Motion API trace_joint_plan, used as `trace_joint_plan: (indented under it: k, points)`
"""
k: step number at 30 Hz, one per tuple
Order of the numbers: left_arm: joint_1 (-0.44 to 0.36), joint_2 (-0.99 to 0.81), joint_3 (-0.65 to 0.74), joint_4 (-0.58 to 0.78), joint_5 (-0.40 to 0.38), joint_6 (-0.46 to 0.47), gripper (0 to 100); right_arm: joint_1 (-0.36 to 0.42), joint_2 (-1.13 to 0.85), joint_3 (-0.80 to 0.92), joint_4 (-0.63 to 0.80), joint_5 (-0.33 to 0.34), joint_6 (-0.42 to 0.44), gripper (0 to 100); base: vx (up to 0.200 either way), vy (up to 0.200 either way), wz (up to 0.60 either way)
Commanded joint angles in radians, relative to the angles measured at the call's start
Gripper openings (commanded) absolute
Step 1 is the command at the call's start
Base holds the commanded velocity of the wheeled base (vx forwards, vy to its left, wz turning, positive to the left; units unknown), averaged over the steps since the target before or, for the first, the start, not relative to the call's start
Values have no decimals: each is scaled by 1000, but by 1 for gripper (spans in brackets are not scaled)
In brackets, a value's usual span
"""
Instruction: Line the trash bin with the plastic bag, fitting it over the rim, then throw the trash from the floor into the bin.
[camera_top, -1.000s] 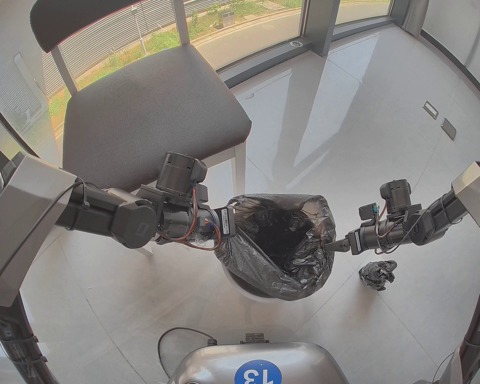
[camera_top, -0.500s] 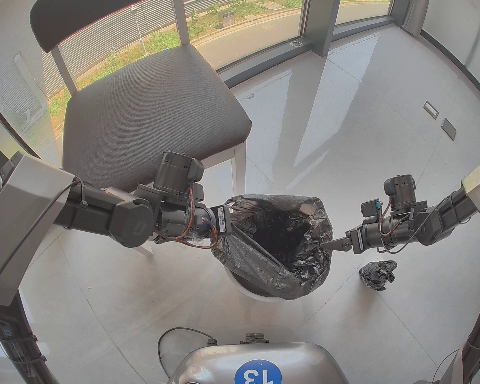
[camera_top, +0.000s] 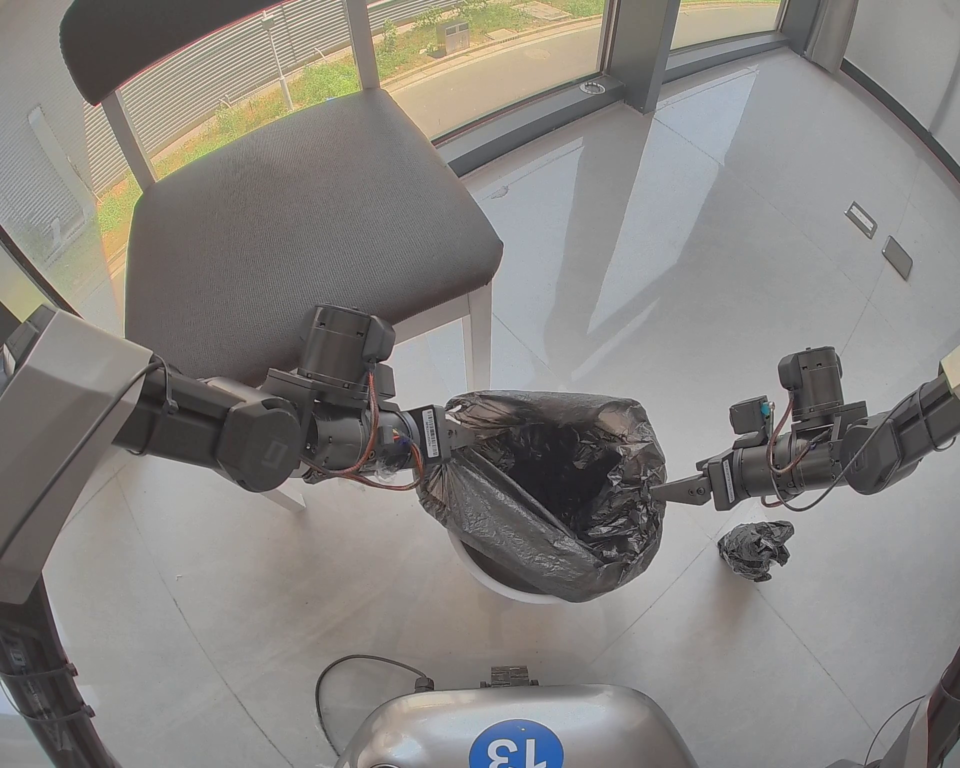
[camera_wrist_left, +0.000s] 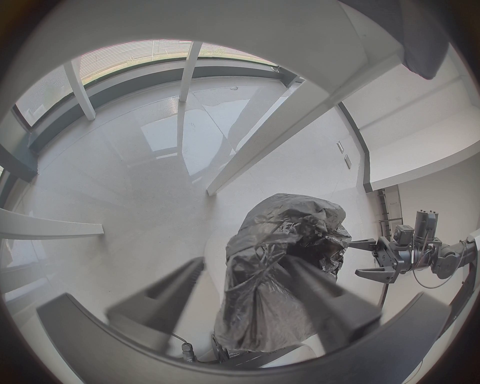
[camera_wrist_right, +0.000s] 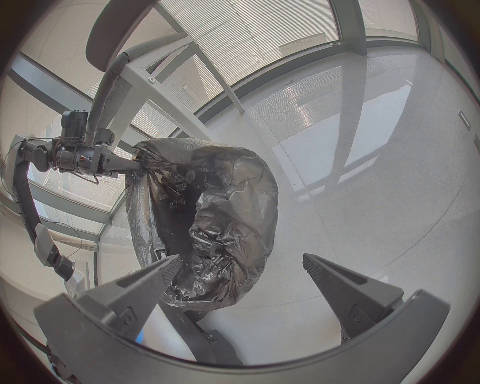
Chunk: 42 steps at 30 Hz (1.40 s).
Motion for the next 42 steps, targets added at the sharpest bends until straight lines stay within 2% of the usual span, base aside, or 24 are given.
trace_joint_plan:
  k: [1,6,13,19,21,24,28,34,42]
  points:
    - [11,7,0,-1,9,-6,100,8,-8,-1,-2,0,1,100,0,0,0]
    - [15,7,0,-1,28,-6,100,33,-9,-32,-7,0,-1,100,0,0,0]
    - [14,-18,1,-4,48,-6,100,97,-2,-159,-5,-5,-1,100,0,0,0]
    - [1,-76,73,-50,74,0,100,175,66,-276,-1,-2,10,100,0,0,0]
    - [1,-84,86,-69,74,1,100,201,73,-294,-1,-2,28,100,0,0,0]
    - [1,-90,98,-78,74,3,100,246,75,-305,2,0,106,100,0,0,0]
    - [1,-93,101,-78,75,1,100,266,75,-300,14,0,148,100,0,0,0]
    - [1,-93,101,-78,75,3,100,281,84,-308,82,0,149,100,0,0,0]
    - [0,-94,101,-78,75,1,100,284,168,-362,74,-2,149,100,0,0,0]
